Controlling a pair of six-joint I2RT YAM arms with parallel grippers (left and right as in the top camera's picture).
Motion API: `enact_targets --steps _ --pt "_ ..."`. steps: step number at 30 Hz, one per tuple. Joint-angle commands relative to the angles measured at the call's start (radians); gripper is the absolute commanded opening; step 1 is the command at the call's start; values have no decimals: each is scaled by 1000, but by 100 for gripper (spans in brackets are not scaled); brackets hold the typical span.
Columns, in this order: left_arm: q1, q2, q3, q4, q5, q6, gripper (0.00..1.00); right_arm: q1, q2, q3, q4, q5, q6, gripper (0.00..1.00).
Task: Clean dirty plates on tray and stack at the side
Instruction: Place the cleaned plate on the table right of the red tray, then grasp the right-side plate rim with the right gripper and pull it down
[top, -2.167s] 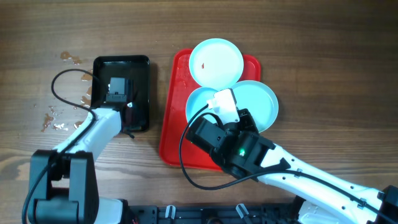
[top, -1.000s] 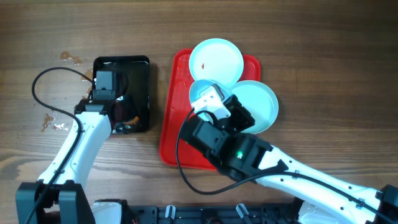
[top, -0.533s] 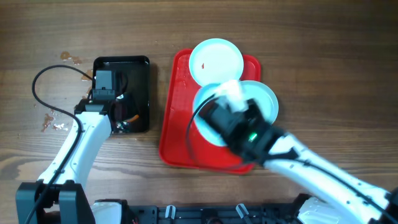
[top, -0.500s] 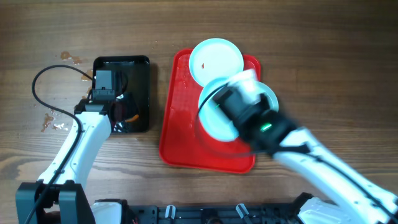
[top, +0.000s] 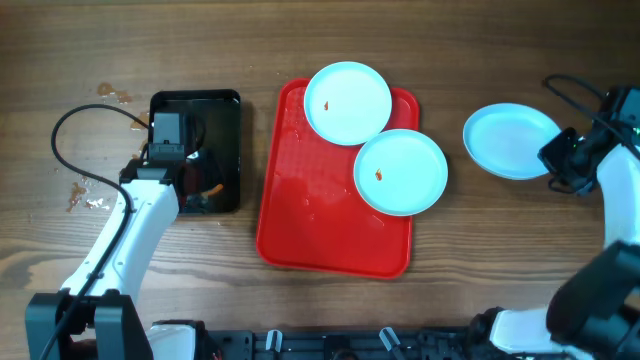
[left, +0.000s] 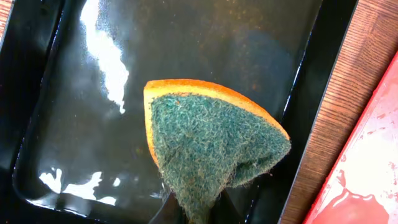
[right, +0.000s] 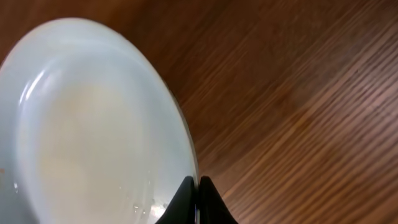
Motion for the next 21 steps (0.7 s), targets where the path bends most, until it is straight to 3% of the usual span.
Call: enact_targets --steps 1,4,7,9,11,13,16,21 --pt "5 0 -6 4 1 17 4 -5 42 -4 37 -34 -49 27" --pt "5 0 -6 4 1 17 4 -2 -8 -3 69 -237 -175 37" --pt "5 0 -6 3 1 17 4 59 -79 -3 -3 -456 -308 46" --pt "5 0 -6 3 1 17 4 176 -86 -6 -116 -445 -357 50" --pt "5 0 -6 -1 1 17 4 304 -85 -53 -122 -285 -325 52" --pt "5 0 -6 -7 1 17 4 382 -80 -111 -70 -169 -248 50" --pt "5 0 -6 -8 1 17 4 475 -73 -194 89 -99 -198 33" --pt "5 0 -6 -7 1 17 4 525 -60 -229 201 -17 -201 28"
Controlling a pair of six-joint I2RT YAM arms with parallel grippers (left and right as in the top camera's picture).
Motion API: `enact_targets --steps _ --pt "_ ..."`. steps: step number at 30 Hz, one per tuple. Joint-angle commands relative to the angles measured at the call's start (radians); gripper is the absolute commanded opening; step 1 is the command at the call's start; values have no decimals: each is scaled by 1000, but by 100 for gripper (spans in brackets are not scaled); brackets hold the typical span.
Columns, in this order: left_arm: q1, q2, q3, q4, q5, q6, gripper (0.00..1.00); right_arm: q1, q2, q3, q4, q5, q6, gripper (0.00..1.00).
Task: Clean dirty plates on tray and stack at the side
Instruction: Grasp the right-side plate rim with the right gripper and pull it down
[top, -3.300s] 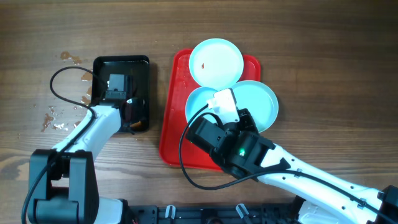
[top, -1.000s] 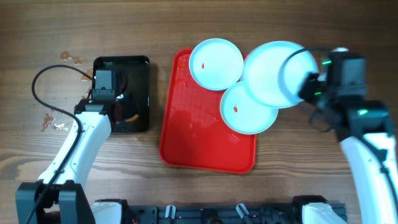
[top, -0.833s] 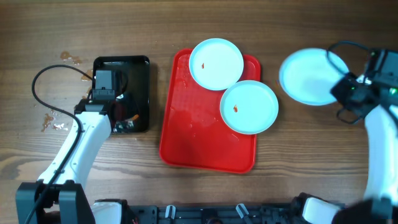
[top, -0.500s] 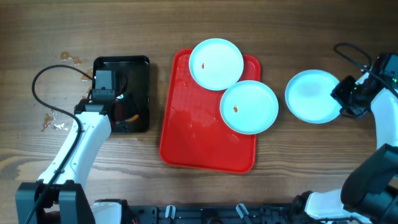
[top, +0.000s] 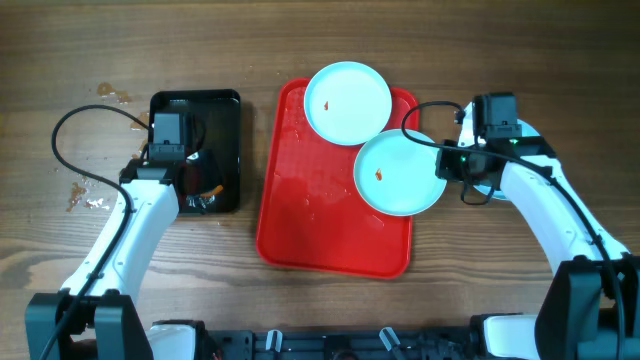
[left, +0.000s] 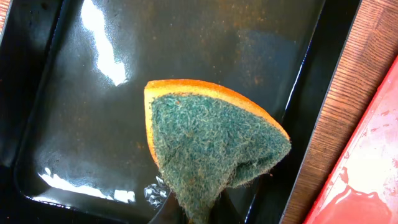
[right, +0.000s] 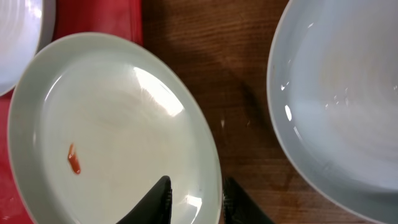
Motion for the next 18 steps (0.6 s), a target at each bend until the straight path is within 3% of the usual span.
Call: enact_targets --steps 1,4,5,7,8,14,18 --pt "5 0 -6 4 2 17 4 21 23 -19 11 131 18 29" --pt "5 0 -6 4 2 16 4 21 53 -26 17 132 37 31" --pt "5 0 -6 4 2 16 4 21 65 -35 21 127 38 27" --pt "5 0 -6 4 2 17 4 21 74 -38 18 123 36 8" --pt "5 0 -6 4 2 16 4 21 68 -37 19 110 35 4" --pt "5 0 -6 4 5 17 4 72 -78 -37 -52 -18 34 4" --pt "4 0 -6 4 21 17 4 254 -124 -39 -84 42 130 4"
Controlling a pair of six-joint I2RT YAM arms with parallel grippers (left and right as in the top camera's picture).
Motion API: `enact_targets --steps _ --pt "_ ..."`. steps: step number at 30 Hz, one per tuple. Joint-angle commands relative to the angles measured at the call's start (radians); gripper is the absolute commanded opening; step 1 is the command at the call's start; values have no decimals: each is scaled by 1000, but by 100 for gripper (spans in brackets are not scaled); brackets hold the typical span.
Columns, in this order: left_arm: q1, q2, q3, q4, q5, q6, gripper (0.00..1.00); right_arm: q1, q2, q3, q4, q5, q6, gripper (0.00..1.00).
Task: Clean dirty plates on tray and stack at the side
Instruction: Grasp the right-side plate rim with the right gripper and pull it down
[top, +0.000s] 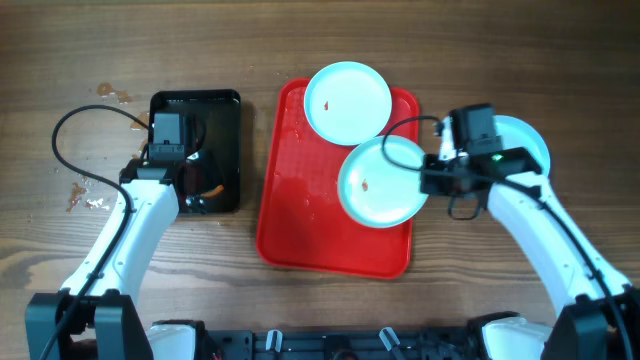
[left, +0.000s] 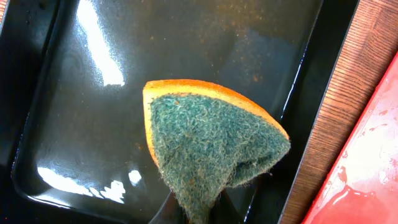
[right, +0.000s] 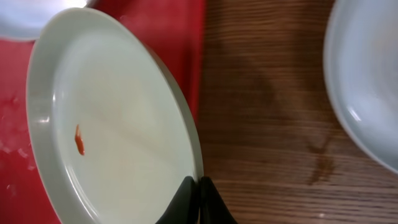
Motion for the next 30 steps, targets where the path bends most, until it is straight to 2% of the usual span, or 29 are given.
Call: enact_targets --steps 1,3,5,8,9,10,12,15,19,20,21,24,30 --pt "4 0 -6 3 15 17 4 124 10 -12 3 45 153 4" --pt "4 0 -6 2 15 17 4 176 56 -19 21 40 172 4" --pt "4 0 -6 1 15 17 4 217 113 -19 50 57 120 4" --pt "4 0 -6 0 14 17 4 219 146 -19 73 59 123 7" --pt "4 0 -6 0 15 17 4 219 146 -19 73 61 116 25" --pt "4 0 -6 0 15 17 4 219 146 -19 79 63 76 38" --pt "4 0 -6 1 15 17 4 219 147 -19 111 63 -19 29" --pt "4 0 -6 1 14 17 4 219 174 -33 158 60 -64 29" --pt "4 0 -6 1 14 17 4 219 299 -50 191 61 -43 29" --pt "4 0 -6 1 14 17 4 219 306 -50 190 60 -26 23" --pt "4 0 -6 1 14 17 4 219 313 -50 191 63 -3 14" --pt "4 0 -6 5 14 17 4 219 312 -50 190 64 18 5" --pt "4 36 -48 119 7 74 4 219 312 -50 190 63 20 4"
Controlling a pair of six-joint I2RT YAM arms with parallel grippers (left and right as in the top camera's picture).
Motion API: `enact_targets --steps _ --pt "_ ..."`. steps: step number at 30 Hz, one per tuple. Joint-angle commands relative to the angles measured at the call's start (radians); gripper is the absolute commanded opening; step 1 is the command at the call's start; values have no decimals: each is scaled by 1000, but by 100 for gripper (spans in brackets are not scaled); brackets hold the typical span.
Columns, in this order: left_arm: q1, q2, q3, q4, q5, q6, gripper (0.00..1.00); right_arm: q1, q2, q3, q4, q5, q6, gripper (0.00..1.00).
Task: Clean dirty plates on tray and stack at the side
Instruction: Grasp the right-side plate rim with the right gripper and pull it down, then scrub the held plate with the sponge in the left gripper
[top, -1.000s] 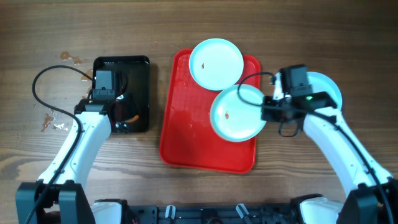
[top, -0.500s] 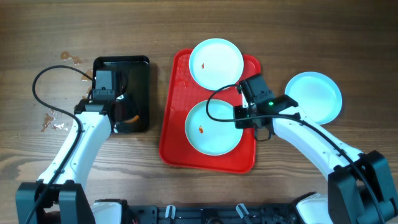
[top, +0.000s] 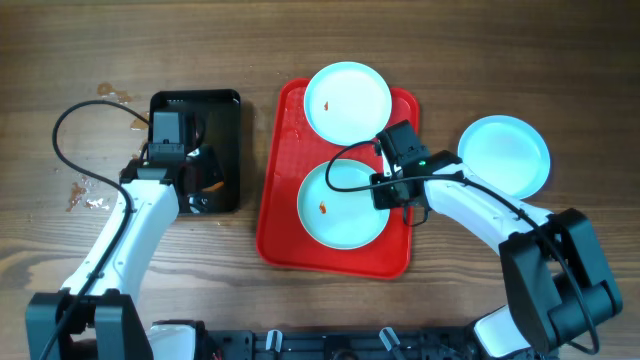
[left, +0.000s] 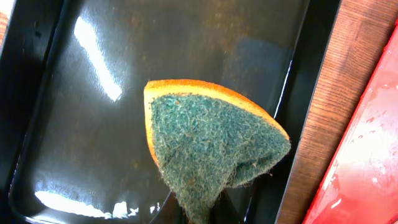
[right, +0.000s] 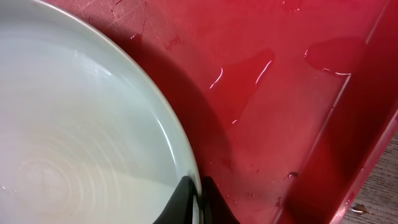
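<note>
A white plate with a small red smear (top: 345, 203) lies over the middle of the red tray (top: 290, 240); my right gripper (top: 388, 189) is shut on its right rim (right: 186, 168). A second smeared plate (top: 347, 102) rests on the tray's far end. A clean plate (top: 505, 147) lies on the wood to the right. My left gripper (left: 198, 214) is shut on a green and orange sponge (left: 211, 143), held above the black tray (top: 222, 110).
The black tray (left: 74, 93) holds a film of water. A strip of wooden table (left: 323, 93) separates it from the wet red tray (left: 373, 155). Stains mark the table at the far left (top: 112, 94). A cable loops by my left arm (top: 70, 125).
My right gripper has moved the smeared plate leftward, from the tray's right edge to the tray's middle. The left gripper with the sponge has shifted slightly over the black tray.
My right gripper was shut on the clean plate's rim at the far right. Then it stood open at the rim of the nearer dirty plate, then shut on that rim, and now holds that plate over the tray's middle. The left gripper held the sponge throughout.
</note>
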Motion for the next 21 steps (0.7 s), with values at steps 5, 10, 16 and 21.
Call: enact_targets --steps 5,10,16,21 --pt "4 179 -104 198 11 27 4 2 41 -21 -10 27 20 4" --pt "4 228 -104 226 12 27 4 2 41 -21 -9 16 38 4" --pt "4 12 32 7 38 28 4 2 41 -21 -16 16 36 4" --pt "-60 -115 31 3 336 -43 4 2 41 -21 -18 16 35 5"
